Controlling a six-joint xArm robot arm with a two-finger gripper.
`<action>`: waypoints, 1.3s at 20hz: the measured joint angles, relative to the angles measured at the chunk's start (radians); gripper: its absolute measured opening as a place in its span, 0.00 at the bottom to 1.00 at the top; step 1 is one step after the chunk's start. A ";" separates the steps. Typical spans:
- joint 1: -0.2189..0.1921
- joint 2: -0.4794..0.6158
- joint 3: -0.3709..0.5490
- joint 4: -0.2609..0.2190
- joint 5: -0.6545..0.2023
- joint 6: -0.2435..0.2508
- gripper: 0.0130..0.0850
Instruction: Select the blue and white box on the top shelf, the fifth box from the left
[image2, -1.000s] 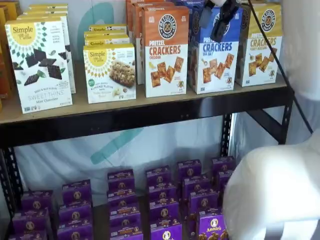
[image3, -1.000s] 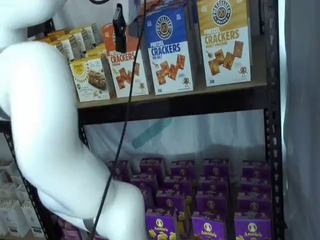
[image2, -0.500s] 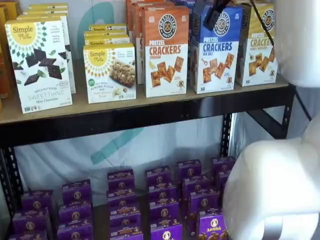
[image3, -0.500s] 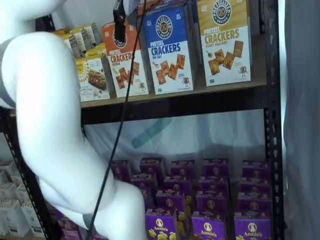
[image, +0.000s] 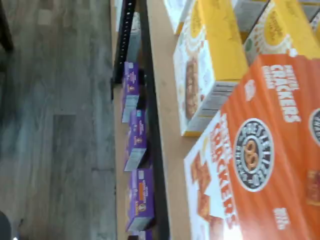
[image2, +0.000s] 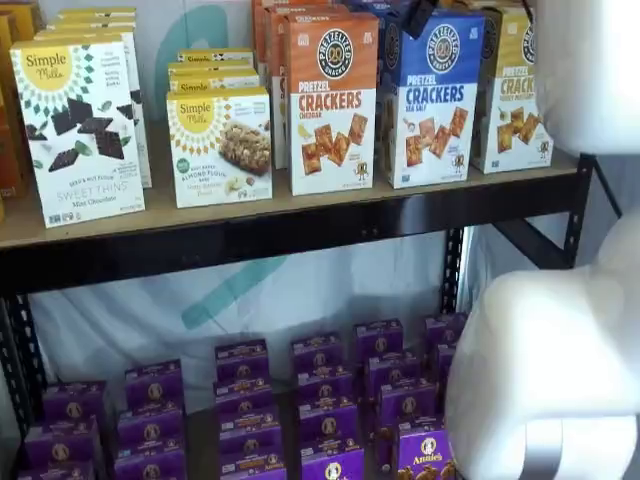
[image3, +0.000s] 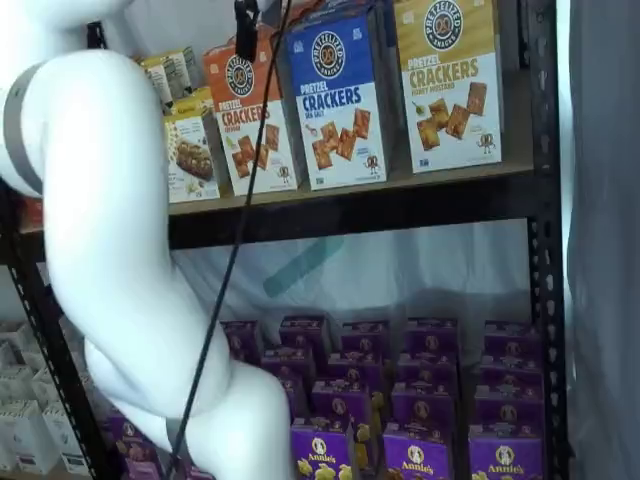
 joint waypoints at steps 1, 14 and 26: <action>-0.005 0.003 -0.002 0.007 -0.011 -0.002 1.00; -0.006 0.070 -0.038 -0.039 -0.118 -0.043 1.00; -0.026 0.145 -0.104 -0.095 -0.098 -0.090 1.00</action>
